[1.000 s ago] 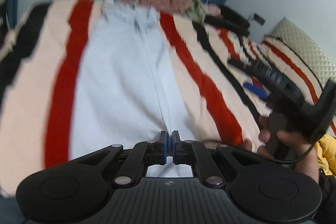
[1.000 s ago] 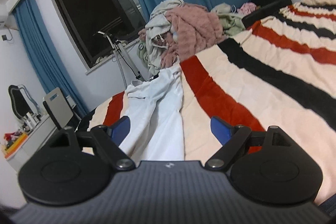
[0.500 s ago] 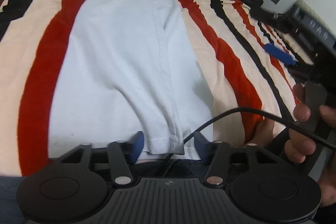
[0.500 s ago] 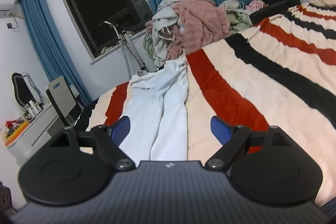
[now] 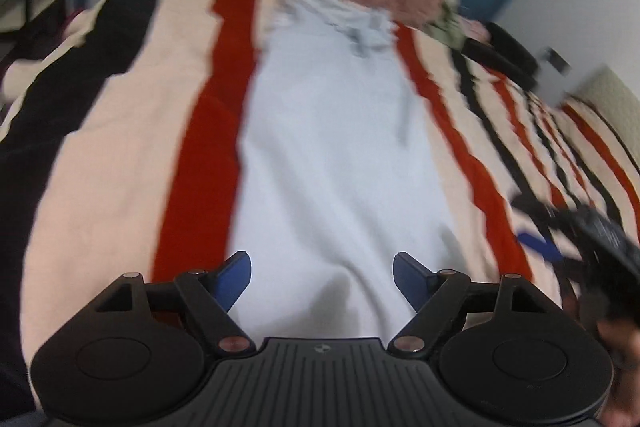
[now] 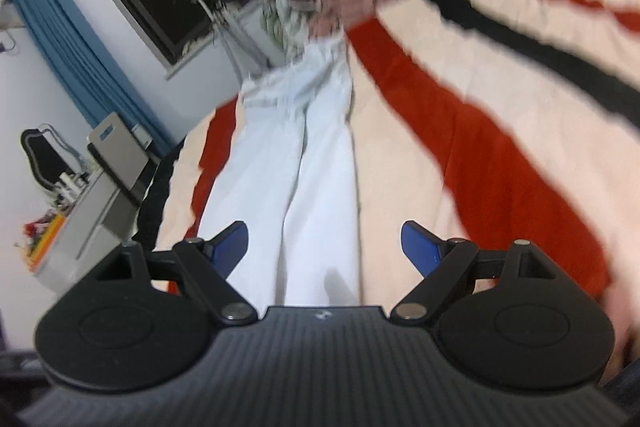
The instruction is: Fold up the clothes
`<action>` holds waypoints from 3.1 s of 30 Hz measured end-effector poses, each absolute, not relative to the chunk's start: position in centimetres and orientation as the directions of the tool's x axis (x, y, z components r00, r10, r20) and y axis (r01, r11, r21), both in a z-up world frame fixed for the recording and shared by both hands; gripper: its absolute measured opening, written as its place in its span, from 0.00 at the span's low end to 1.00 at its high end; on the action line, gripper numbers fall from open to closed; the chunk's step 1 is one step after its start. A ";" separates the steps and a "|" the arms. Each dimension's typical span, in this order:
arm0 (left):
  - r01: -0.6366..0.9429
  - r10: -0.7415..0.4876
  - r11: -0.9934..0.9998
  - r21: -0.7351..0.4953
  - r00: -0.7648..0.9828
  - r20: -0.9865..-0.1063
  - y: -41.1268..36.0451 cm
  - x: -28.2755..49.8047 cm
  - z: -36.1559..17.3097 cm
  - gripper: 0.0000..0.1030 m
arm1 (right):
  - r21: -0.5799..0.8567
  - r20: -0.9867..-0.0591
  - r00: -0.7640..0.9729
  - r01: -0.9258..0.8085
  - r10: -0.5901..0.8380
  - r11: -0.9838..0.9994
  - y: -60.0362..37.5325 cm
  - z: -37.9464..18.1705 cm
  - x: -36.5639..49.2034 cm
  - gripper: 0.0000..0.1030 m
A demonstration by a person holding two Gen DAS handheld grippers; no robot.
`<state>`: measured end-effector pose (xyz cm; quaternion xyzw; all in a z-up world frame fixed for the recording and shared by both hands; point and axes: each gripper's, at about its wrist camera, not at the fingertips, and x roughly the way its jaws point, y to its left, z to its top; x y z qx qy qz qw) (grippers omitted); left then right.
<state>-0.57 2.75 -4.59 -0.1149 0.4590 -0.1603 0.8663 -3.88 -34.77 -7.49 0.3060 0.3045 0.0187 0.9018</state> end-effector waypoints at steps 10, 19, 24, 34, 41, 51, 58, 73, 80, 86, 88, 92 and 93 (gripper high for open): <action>-0.017 -0.359 0.909 -0.416 0.475 -0.803 7.0 2.3 -8.1 0.78 | 0.676 -0.663 0.637 0.286 0.393 0.679 -35.1 -12.2 -2.6 0.82; -0.057 -0.378 0.894 -0.444 0.435 -0.817 7.1 2.5 -9.7 0.78 | 0.726 -0.652 0.591 0.305 0.476 0.616 -34.6 -13.4 -3.3 0.80; -0.076 -0.437 0.855 -0.513 0.427 -0.792 7.9 1.7 -9.9 0.71 | 0.740 -0.648 0.541 0.280 0.536 0.612 -33.1 -13.8 -4.4 0.63; -0.073 -0.479 0.837 -0.543 0.381 -0.791 7.5 0.9 -10.3 0.43 | 0.709 -0.668 0.553 0.270 0.498 0.651 -32.5 -13.3 -5.5 0.33; -0.051 -0.479 0.847 -0.530 0.359 -0.801 6.8 1.2 -10.6 0.54 | 0.667 -0.707 0.506 0.243 0.494 0.705 -31.6 -13.7 -5.2 0.35; -0.037 -0.469 0.860 -0.509 0.339 -0.816 6.3 0.8 -10.8 0.45 | 0.724 -0.657 0.550 0.269 0.516 0.636 -32.1 -13.9 -6.4 0.35; -0.029 -0.489 0.855 -0.518 0.292 -0.822 5.7 0.4 -10.9 0.39 | 0.716 -0.641 0.597 0.238 0.483 0.656 -32.6 -13.0 -7.3 0.21; -0.096 -0.560 0.777 -0.622 0.348 -0.752 7.3 1.1 -10.8 0.08 | 0.781 -0.547 0.676 0.200 0.493 0.592 -33.7 -10.2 -7.3 0.11; -0.050 -0.633 0.674 -0.737 0.477 -0.610 8.5 0.4 -6.2 0.07 | 0.826 -0.480 0.719 0.175 0.503 0.536 -34.6 -8.3 -7.2 0.10; 0.038 -0.662 0.629 -0.776 0.549 -0.510 8.5 -1.0 -0.6 0.06 | 0.852 -0.391 0.777 0.101 0.494 0.514 -35.9 -4.3 -7.3 0.09; 0.061 -0.675 0.617 -0.784 0.553 -0.488 8.3 -1.7 0.6 0.05 | 0.858 -0.364 0.788 0.076 0.497 0.508 -36.5 -3.3 -7.5 0.08; 0.090 -0.687 0.609 -0.788 0.556 -0.468 8.3 -3.4 2.2 0.05 | 0.851 -0.355 0.790 0.053 0.499 0.523 -36.9 -2.9 -8.9 0.08; 0.093 -0.690 0.608 -0.788 0.553 -0.467 8.3 -3.9 2.3 0.05 | 0.849 -0.355 0.789 0.047 0.502 0.527 -36.9 -2.9 -9.3 0.08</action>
